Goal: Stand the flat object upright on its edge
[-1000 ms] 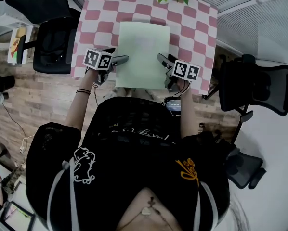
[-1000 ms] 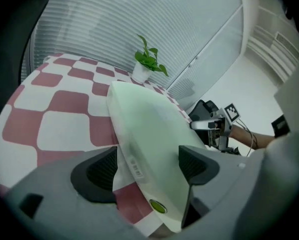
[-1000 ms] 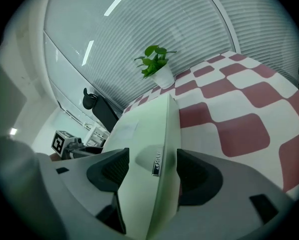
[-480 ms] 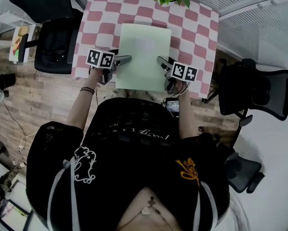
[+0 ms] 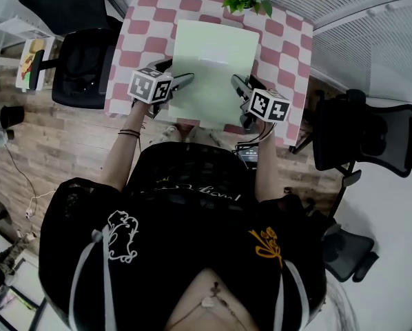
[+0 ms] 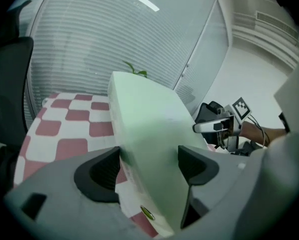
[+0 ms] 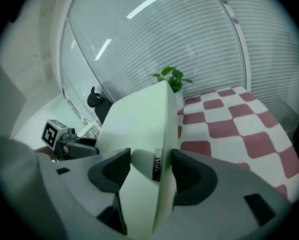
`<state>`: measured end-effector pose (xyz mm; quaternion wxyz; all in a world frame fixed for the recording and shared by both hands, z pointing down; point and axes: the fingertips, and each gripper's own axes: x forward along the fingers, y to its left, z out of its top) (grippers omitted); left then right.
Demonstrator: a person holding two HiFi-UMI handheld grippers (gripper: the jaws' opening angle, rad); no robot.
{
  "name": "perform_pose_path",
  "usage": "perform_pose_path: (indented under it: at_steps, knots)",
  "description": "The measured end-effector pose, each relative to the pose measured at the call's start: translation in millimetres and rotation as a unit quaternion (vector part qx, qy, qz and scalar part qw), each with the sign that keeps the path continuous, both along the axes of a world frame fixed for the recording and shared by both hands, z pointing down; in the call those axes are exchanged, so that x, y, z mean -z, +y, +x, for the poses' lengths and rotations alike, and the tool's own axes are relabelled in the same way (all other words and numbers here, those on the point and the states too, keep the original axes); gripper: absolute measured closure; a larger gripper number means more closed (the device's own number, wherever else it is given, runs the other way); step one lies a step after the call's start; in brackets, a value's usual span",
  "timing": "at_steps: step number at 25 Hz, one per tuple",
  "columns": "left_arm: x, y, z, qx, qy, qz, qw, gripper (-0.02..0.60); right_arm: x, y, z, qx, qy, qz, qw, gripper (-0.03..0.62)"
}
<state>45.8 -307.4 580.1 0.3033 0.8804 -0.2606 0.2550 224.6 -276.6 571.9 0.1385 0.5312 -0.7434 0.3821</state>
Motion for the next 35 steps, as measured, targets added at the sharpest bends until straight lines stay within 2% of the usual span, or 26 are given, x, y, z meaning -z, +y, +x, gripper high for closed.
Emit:
perform_pose_path:
  at_steps: [4, 7, 12, 15, 20, 24, 31, 35]
  knots:
    - [30, -17, 4, -0.004, -0.021, 0.064, 0.9977, 0.206, 32, -15, 0, 0.007, 0.033, 0.046, 0.998, 0.338]
    - [51, -29, 7, 0.001, -0.036, 0.113, 0.9929, 0.206, 52, -25, 1, 0.008, 0.059, 0.076, 0.995, 0.339]
    - [78, -51, 8, 0.024, -0.064, 0.185, 0.9804, 0.207, 74, -44, 0, 0.009, 0.113, 0.127, 0.985, 0.342]
    - [88, -62, 7, 0.04, -0.076, 0.214, 0.973, 0.216, 81, -55, -1, 0.01, 0.149, 0.154, 0.977, 0.345]
    - [92, -76, 3, 0.044, -0.111, 0.262, 0.9578, 0.233, 79, -71, -2, 0.008, 0.186, 0.172, 0.967, 0.349]
    - [82, -81, 2, 0.034, -0.135, 0.275, 0.9513, 0.25, 69, -76, -1, 0.007, 0.204, 0.167, 0.965, 0.352]
    - [71, -87, -4, 0.043, -0.133, 0.252, 0.9574, 0.253, 69, -86, -5, 0.025, 0.218, 0.171, 0.961, 0.352]
    - [67, -90, -7, 0.039, -0.14, 0.251, 0.957, 0.253, 69, -89, -8, 0.03, 0.224, 0.174, 0.958, 0.352]
